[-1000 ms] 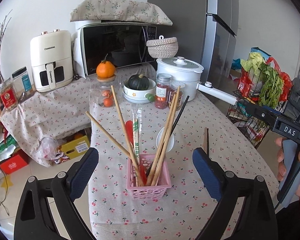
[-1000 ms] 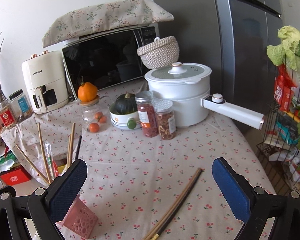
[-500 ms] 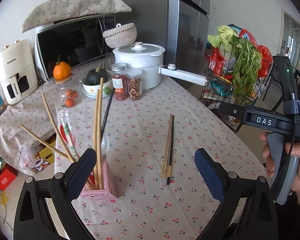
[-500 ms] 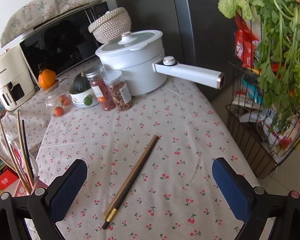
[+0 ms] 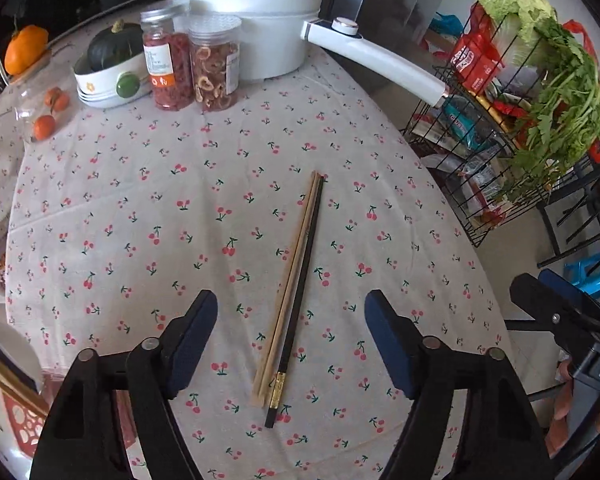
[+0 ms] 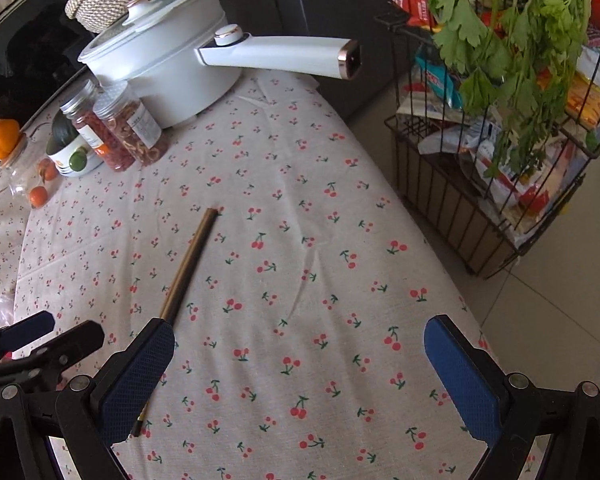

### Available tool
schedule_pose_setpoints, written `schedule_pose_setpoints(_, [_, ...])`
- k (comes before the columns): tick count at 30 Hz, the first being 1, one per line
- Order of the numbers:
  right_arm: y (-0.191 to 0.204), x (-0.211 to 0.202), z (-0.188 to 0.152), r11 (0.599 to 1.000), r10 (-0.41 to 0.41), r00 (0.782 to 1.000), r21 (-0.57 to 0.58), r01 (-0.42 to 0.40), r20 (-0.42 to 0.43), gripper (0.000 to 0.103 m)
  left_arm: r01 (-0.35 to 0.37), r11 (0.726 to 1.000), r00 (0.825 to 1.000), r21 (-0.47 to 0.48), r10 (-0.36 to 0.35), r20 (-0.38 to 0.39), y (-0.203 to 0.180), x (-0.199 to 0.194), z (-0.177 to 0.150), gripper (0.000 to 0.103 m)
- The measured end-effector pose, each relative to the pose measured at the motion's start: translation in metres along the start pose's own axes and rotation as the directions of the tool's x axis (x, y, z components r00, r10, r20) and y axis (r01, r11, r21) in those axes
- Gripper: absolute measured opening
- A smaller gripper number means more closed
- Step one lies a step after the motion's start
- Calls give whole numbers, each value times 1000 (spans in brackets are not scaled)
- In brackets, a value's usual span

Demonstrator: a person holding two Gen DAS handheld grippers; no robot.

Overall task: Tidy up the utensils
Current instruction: 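Grasp the pair of wooden chopsticks with the left gripper and lift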

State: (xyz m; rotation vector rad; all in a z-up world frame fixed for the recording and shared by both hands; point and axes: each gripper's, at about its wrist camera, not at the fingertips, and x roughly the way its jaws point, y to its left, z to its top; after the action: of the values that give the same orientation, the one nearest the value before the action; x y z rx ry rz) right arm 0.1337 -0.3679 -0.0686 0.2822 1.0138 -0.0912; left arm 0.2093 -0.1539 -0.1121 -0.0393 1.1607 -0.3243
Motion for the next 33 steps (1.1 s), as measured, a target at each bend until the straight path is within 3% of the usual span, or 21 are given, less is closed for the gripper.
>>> schedule_pose_setpoints(2, [-3, 6, 4, 1000, -18, 1000, -6, 18, -10, 103, 36, 999, 999, -21, -36, -34, 5, 21, 11, 49])
schedule_pose_setpoints(5, [-7, 15, 10, 1000, -25, 999, -10, 25, -26, 103, 81, 996, 994, -50, -84, -69, 8, 47, 23, 30])
schedule_pose_setpoints(8, [-10, 22, 15, 1000, -15, 999, -1, 15, -46, 103, 82, 995, 992, -52, -87, -90, 6, 66, 35, 20])
schedule_pose_setpoints(14, [-5, 27, 18, 1000, -3, 998, -24, 2, -56, 103, 30, 1000, 992, -10, -31, -123, -3, 95, 51, 13])
schedule_pose_setpoints(24, [-5, 30, 19, 1000, 2, 998, -29, -3, -63, 103, -65, 995, 987, 71, 75, -143, -17, 112, 65, 12])
schedule_pose_setpoints(33, [-3, 34, 19, 1000, 11, 997, -19, -13, -79, 103, -80, 994, 986, 81, 91, -143, -21, 119, 75, 10])
